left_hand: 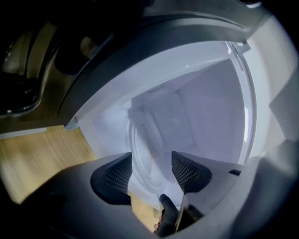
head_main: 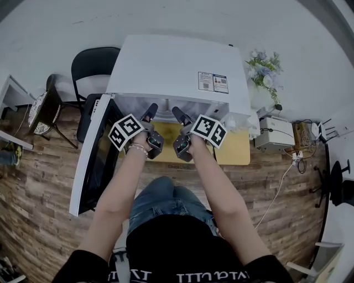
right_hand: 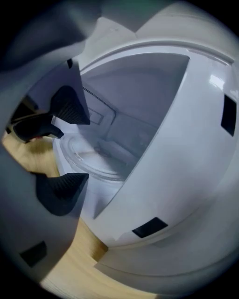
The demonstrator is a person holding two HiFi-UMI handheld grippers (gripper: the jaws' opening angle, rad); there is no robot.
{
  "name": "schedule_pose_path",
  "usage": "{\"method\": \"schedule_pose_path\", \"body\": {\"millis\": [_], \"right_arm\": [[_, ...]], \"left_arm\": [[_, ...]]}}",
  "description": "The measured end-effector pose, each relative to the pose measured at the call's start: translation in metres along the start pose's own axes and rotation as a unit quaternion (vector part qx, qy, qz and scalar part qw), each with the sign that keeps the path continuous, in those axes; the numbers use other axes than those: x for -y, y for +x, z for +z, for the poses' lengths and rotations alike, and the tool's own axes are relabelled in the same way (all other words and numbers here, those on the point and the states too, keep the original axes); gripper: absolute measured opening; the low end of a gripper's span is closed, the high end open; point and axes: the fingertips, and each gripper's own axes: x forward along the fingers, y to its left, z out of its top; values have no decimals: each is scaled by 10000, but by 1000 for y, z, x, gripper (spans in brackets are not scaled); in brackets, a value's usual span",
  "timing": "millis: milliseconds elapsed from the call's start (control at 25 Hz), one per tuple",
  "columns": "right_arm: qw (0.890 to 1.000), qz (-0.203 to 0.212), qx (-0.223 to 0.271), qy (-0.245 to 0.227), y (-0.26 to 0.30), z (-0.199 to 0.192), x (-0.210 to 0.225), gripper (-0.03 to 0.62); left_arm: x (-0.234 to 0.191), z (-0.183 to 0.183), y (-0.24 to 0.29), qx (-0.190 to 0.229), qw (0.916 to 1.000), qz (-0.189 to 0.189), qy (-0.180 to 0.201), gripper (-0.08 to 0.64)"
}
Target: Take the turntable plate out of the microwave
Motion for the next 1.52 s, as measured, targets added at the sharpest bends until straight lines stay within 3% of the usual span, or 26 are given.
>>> {"method": "schedule_pose_path", "body": {"millis": [80,200,320,400,600,840,1240,1520], "right_arm": [[9993,106,45,369,1,0,-2,336],[9963,160,187,819,2,1,-1,321],[9889,187,365,1427,2,5,7,230],[9842,279,467,1683,1,6,10,212],[9860,347,406,1580,2,5,8,216],[9888,432,289,1402,1,2,6,213],[9880,519,89,1454,4,-5,2,209],[9861,587,36,1554,17,-8,-5,196]], "left_arm": [[-2,-2,0,-13,9997,-92,-210,235],[0,-5,-1,-81,9997,-211,-57,232],[1,-5,-1,-35,9995,-286,-87,230],[1,-5,-1,-31,9993,-346,-152,230],[3,-16,-3,-225,9984,-398,-328,230],[6,-15,2,56,9961,-160,-867,261],[13,-11,0,155,9925,-747,-960,268],[30,-7,-2,82,9905,-1158,-732,267]]}}
